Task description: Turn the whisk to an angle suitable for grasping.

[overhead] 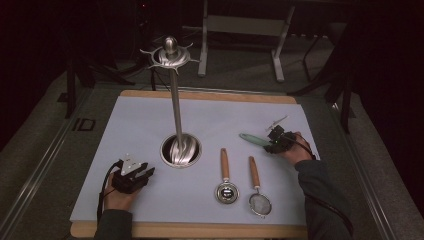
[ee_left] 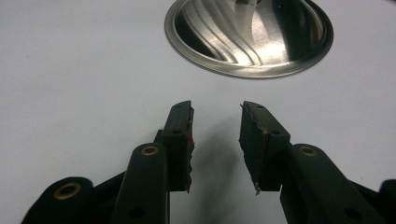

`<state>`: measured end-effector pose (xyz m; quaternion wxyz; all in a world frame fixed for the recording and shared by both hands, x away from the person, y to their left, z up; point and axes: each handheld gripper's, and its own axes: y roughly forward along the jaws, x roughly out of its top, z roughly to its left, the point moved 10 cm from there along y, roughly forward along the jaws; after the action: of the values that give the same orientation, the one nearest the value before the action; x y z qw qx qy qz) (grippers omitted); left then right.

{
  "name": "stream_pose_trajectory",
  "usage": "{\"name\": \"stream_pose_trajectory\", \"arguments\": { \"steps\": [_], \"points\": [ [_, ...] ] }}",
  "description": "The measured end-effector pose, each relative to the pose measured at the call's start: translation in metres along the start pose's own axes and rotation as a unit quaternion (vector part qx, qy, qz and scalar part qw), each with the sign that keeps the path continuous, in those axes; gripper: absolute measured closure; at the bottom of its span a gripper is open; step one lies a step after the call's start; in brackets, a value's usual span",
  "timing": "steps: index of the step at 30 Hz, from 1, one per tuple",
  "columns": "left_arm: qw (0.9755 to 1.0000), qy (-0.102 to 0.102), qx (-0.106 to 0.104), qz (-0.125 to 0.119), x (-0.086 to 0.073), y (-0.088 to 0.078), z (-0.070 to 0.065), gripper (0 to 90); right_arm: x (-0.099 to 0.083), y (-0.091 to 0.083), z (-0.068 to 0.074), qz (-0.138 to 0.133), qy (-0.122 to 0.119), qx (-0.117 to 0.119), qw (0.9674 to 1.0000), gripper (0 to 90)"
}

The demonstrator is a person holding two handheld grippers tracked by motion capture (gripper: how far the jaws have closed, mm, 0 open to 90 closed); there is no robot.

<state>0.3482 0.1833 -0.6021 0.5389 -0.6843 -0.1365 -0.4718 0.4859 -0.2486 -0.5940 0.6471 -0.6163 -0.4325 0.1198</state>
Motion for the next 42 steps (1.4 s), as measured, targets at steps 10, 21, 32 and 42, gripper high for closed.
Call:
{"name": "stream_pose_trajectory", "arguments": {
  "steps": [10, 21, 32, 42],
  "points": [
    [1.0, 0.002, -0.001, 0.001, 0.0, 0.0, 0.0, 64.0, -0.005, -0.006, 0.011, 0.023, 0.008, 0.019, 0.9995, 67.3],
    [1.0, 0.007, -0.005, 0.0, 0.0, 0.0, -0.001, 63.7, -0.004, -0.008, 0.03, 0.039, -0.011, 0.058, 0.9975, 67.6],
    [0.9999, 0.007, -0.009, 0.0, 0.0, 0.0, -0.002, 63.6, 0.003, -0.003, 0.028, 0.082, -0.036, 0.092, 0.9917, 66.0],
    [0.9999, 0.008, -0.009, -0.002, 0.0, 0.0, -0.003, 63.4, 0.008, -0.001, 0.031, 0.123, -0.074, 0.088, 0.9857, 69.2]
  ]
}}
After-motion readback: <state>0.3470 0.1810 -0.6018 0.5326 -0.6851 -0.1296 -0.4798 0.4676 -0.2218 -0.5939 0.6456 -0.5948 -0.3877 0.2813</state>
